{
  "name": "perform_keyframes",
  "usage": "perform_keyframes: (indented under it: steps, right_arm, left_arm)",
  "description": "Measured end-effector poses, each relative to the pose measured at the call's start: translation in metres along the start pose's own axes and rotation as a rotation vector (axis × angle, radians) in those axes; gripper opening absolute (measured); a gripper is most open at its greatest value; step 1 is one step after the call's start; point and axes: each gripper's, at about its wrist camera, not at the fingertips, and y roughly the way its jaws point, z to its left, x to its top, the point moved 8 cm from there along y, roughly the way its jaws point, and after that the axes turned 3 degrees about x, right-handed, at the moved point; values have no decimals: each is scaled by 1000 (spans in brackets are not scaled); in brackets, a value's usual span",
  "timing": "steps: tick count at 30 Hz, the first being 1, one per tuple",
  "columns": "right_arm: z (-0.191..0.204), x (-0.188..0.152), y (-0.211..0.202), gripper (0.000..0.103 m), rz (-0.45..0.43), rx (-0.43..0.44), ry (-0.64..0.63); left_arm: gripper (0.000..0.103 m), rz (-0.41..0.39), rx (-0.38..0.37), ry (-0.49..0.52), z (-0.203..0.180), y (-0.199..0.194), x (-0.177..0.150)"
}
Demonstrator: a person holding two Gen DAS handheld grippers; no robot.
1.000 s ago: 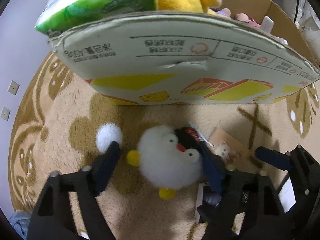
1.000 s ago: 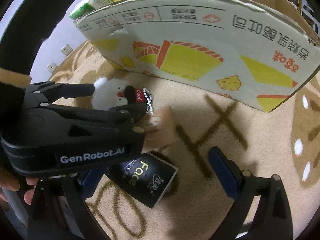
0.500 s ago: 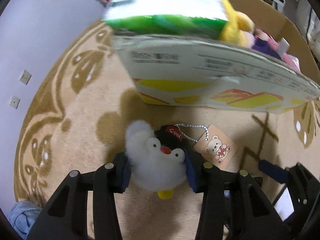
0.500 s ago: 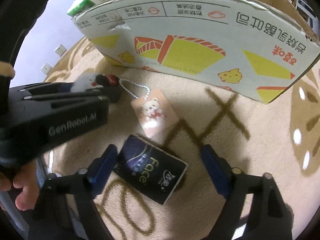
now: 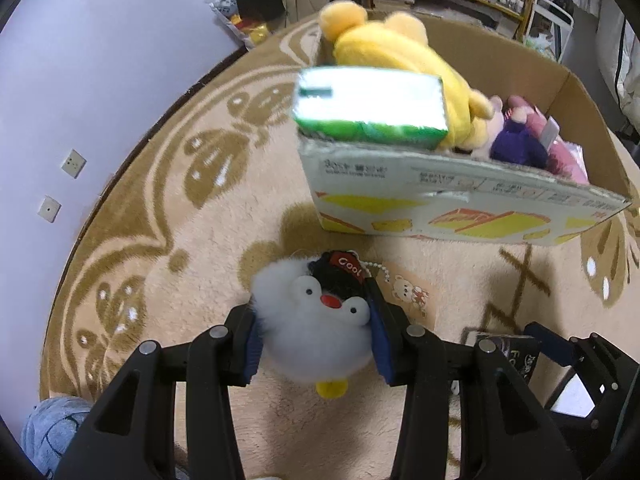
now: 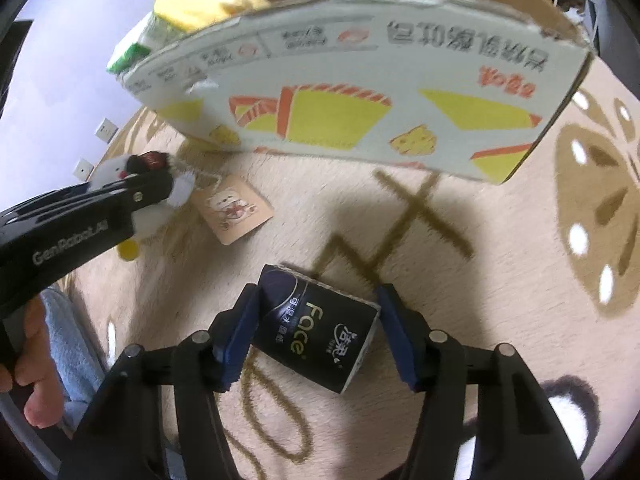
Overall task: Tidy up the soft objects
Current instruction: 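Lift the penguin with the left tool while the right tool grasps the black Face tissue pack, then carry the penguin over the box and release it inside with the left tool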
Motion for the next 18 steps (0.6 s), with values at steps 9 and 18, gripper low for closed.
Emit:
perform_keyframes:
  steps: [9,18]
  right_arm:
    - [-21,8,-18,60,-71,0,53]
    - [-28,12,-41,59,-140,1,91]
  left_arm:
    - [43,-62,25,-48,20,-10,9]
    - [43,-128,57,-48,27,-21,16]
